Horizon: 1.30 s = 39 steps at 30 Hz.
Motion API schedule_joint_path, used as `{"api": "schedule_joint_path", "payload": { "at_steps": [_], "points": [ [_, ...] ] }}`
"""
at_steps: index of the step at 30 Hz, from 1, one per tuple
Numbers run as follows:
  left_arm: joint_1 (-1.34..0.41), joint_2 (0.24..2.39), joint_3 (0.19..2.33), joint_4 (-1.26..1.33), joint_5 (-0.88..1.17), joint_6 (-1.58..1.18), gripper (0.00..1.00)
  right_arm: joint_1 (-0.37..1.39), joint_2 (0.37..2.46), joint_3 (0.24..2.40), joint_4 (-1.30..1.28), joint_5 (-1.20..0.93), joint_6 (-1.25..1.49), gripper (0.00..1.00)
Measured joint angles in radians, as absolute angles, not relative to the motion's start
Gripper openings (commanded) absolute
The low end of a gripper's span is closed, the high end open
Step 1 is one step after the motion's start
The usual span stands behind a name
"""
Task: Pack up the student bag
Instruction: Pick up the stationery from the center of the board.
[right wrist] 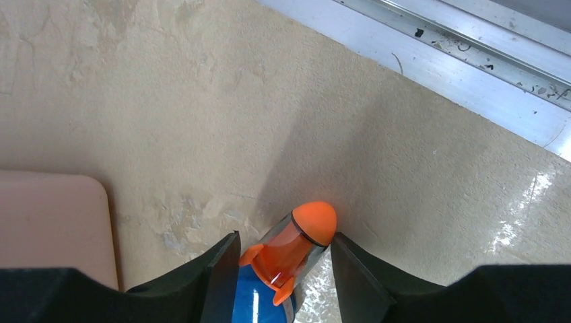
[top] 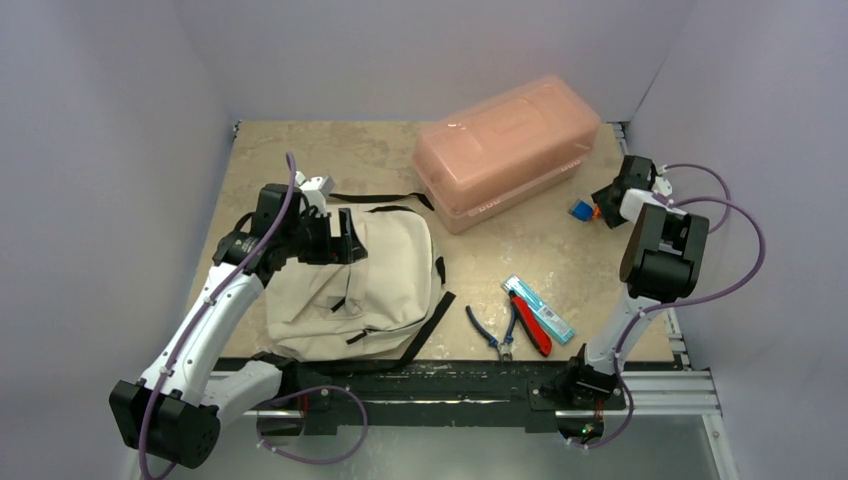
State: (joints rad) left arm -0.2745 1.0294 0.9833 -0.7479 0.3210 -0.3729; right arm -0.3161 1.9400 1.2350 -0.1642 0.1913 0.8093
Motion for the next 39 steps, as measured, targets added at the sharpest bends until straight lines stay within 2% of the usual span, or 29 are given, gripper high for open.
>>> {"api": "schedule_joint_path", "payload": {
  "at_steps": [2,7,10,13,17,19,26,28,33,39],
  "points": [
    [-0.271,1.029,0.983,-0.748,0.322,-0.373,0.84,-0.316,1.942,1.235,-0.162,0.187,0.811,0.45],
    [-0.252,1.029,0.983,-0.747,0.326,-0.374,0.84,-0.316,1.941,1.231,-0.147,0.173,0.803,0.14],
    [-0.229,1.032,0.983,-0.743,0.326,-0.379,0.83,-0.316,1.927,1.225,-0.147,0.178,0.773,0.00],
    [-0.200,1.045,0.983,-0.738,0.322,-0.404,0.80,-0.316,1.874,1.192,-0.165,0.200,0.723,0.00],
    [-0.155,1.095,0.986,-0.730,0.321,-0.462,0.69,-0.300,1.688,1.104,-0.183,0.240,0.656,0.00],
    [-0.134,1.136,0.997,-0.732,0.318,-0.487,0.60,-0.266,1.576,1.074,-0.192,0.268,0.625,0.00],
    [-0.107,1.319,1.062,-0.749,0.300,-0.505,0.33,0.149,1.235,1.015,-0.191,0.313,0.509,0.00],
    [-0.107,1.344,1.060,-0.751,0.310,-0.505,0.29,0.237,1.166,0.999,-0.196,0.273,0.482,0.00],
    [-0.120,1.344,1.011,-0.677,0.393,-0.532,0.28,0.332,1.118,0.992,-0.200,0.165,0.437,0.00],
    [-0.286,1.392,1.002,-0.573,0.416,-0.601,0.20,0.479,1.146,0.995,-0.209,0.050,0.416,0.00]
  ]
}}
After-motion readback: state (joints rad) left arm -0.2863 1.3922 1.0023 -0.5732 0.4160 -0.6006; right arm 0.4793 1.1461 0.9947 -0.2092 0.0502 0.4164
